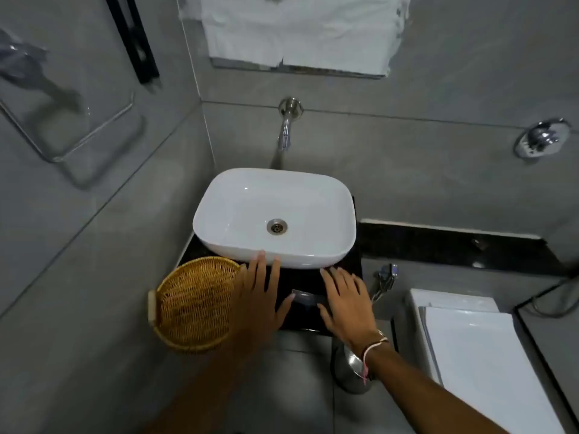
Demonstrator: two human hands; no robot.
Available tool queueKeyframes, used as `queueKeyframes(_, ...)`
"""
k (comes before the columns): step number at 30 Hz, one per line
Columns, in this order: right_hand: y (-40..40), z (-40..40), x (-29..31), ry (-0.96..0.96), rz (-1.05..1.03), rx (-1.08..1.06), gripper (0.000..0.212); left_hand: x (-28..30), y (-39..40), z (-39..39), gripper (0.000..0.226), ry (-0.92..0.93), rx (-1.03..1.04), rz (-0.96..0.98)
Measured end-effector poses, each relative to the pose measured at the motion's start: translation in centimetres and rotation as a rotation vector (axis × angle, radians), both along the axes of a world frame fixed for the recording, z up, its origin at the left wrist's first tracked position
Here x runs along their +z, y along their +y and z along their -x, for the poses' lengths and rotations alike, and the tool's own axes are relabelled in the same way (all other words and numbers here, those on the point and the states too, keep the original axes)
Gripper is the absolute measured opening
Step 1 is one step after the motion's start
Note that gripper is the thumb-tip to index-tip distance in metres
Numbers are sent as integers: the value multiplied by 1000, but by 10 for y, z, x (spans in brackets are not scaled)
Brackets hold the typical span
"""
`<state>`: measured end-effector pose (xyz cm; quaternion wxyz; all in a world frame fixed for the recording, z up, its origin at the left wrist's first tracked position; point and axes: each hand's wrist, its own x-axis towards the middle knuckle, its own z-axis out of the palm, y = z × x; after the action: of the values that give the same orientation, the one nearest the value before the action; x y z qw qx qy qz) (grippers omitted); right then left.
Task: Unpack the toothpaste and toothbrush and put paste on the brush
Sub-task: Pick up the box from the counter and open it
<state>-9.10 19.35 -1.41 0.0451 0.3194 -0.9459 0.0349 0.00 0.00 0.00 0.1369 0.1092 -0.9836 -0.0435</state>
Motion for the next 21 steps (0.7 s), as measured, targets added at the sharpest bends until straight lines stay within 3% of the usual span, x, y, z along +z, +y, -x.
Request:
queueKeyframes(6, -1, 6, -44, -272, -128, -12, 61, -49, 5, -14, 82, -151, -11, -116)
queueKeyframes(9, -1, 15, -51, -304, -185, -11, 66, -60, 4, -13, 79, -173, -68, -264)
queueKeyframes(13, 5, 21, -56, -325, -225, -32, 82, -67, 7, -12, 71, -189, -7, -839)
queueKeyframes(17, 9, 24, -46, -234, -171, 5, 76, -66, 4, -3, 56, -150, 253, -1321)
queueKeyframes(21, 12, 34, -8, -17, -49, 119, 70, -68, 0, 14, 47, -55, 486, -1770)
